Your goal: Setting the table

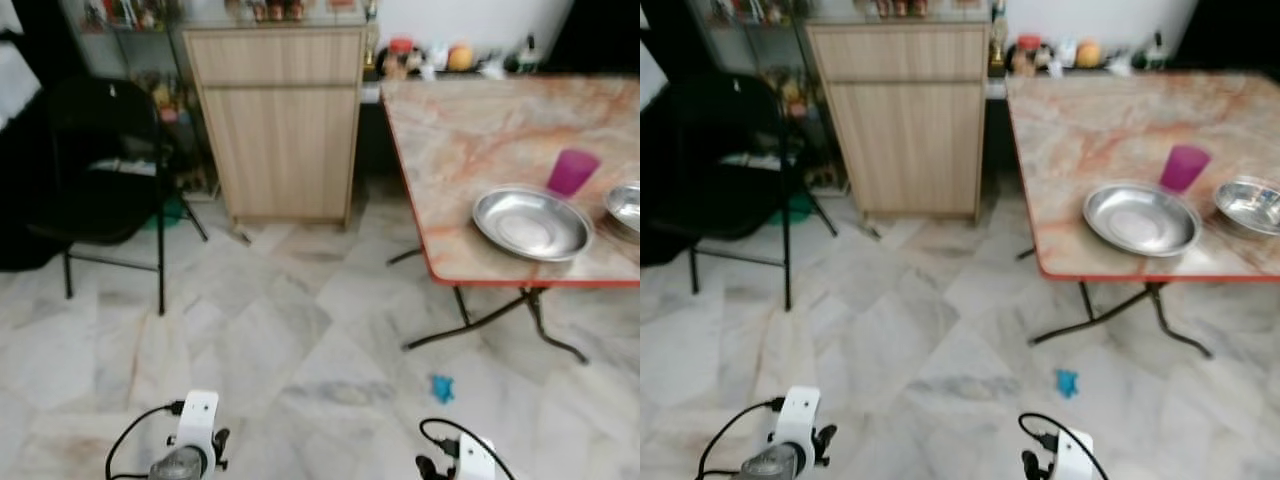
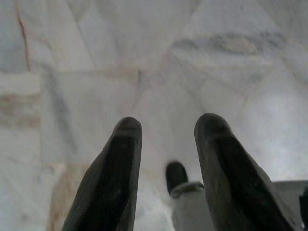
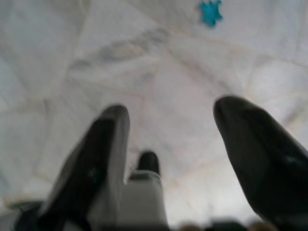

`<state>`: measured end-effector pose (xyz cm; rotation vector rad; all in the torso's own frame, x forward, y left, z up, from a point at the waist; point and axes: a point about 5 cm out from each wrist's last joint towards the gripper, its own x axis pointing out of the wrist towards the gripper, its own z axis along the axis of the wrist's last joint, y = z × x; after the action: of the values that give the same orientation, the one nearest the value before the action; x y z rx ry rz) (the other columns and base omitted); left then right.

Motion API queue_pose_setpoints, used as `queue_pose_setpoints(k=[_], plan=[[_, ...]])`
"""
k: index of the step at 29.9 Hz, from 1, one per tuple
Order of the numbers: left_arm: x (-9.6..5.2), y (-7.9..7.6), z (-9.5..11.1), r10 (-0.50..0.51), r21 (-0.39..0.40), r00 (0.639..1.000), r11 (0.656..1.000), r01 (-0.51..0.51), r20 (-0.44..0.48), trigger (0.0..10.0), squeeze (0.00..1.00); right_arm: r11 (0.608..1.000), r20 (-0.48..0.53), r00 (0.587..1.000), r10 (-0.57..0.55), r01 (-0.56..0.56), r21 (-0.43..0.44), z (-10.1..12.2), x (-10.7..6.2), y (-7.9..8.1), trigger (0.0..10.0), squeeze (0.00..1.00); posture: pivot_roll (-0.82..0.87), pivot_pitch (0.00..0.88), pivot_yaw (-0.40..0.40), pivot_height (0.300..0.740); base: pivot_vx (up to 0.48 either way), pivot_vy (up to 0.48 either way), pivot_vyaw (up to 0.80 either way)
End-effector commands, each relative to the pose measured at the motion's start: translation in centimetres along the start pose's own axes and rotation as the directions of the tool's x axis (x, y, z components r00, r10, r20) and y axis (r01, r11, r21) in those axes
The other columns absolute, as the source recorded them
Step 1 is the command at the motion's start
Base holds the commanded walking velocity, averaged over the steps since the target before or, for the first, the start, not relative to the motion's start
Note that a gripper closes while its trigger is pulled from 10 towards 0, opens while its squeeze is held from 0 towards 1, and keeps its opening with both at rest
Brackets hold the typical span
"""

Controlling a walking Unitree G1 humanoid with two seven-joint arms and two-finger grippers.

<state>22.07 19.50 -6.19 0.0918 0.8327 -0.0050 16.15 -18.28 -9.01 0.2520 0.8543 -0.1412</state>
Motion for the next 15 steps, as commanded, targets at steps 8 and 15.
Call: queue_pose_setpoints(k=[8, 15], plan=[[-0.07, 0.12, -0.39, 0.004, -0.008, 1.000, 1.000, -0.004, -0.016, 10.0, 0.00, 1.000, 0.011, 1.000, 0.004, -0.004, 0.007, 0.07, 0.00, 0.06, 10.0, 0.00, 0.03, 0.014, -0.018, 0.740, 0.000, -0.472, 0.00], [-0.06, 0.04, -0.39, 0.001, -0.007, 1.000, 1.000, -0.001, -0.015, 10.0, 0.00, 1.000, 0.018, 1.000, 0.000, 0.000, 0.009, 0.10, -0.02, 0.01, 10.0, 0.00, 0.03, 0.016, -0.019, 0.740, 0.000, -0.472, 0.00]])
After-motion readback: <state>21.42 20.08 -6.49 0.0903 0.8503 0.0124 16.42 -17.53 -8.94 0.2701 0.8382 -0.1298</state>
